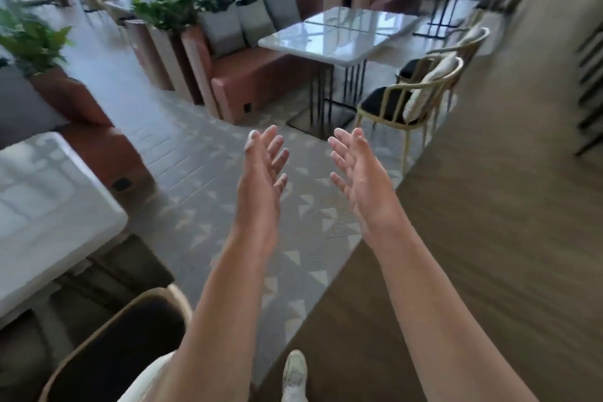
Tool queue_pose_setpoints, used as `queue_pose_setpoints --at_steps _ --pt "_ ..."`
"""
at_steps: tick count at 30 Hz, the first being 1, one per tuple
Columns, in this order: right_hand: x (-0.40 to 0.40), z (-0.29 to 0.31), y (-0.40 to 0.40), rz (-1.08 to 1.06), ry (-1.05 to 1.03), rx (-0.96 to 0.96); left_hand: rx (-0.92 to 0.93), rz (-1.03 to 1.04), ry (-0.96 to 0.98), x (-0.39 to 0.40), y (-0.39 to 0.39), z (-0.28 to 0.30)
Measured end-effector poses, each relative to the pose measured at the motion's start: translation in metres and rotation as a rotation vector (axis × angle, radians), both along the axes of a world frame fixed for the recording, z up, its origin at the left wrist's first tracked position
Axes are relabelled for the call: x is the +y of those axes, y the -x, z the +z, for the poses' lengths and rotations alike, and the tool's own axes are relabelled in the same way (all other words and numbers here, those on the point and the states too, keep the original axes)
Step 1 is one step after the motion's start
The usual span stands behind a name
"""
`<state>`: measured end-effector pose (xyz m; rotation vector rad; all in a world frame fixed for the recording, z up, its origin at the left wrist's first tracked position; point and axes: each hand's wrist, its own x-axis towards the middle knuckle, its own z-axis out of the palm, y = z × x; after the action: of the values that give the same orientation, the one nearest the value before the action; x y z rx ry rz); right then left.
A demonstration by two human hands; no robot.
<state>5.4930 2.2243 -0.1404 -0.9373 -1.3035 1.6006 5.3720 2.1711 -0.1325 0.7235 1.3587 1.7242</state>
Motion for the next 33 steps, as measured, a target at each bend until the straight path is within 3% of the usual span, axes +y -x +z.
queue_pose_setpoints --at_steps 15,25,33 --pt "0.157 -0.001 -0.022 -0.547 0.027 -0.101 -0.045 -0.503 -0.023 0.216 -0.012 -0.008" --pt "0.245 -0.025 -0.072 -0.667 0.074 -0.101 -0.038 -0.621 0.071 0.322 -0.058 -0.036" --pt "0.386 -0.009 -0.137 -0.645 0.047 0.005 0.025 -0.597 0.059 0.456 -0.116 -0.018"
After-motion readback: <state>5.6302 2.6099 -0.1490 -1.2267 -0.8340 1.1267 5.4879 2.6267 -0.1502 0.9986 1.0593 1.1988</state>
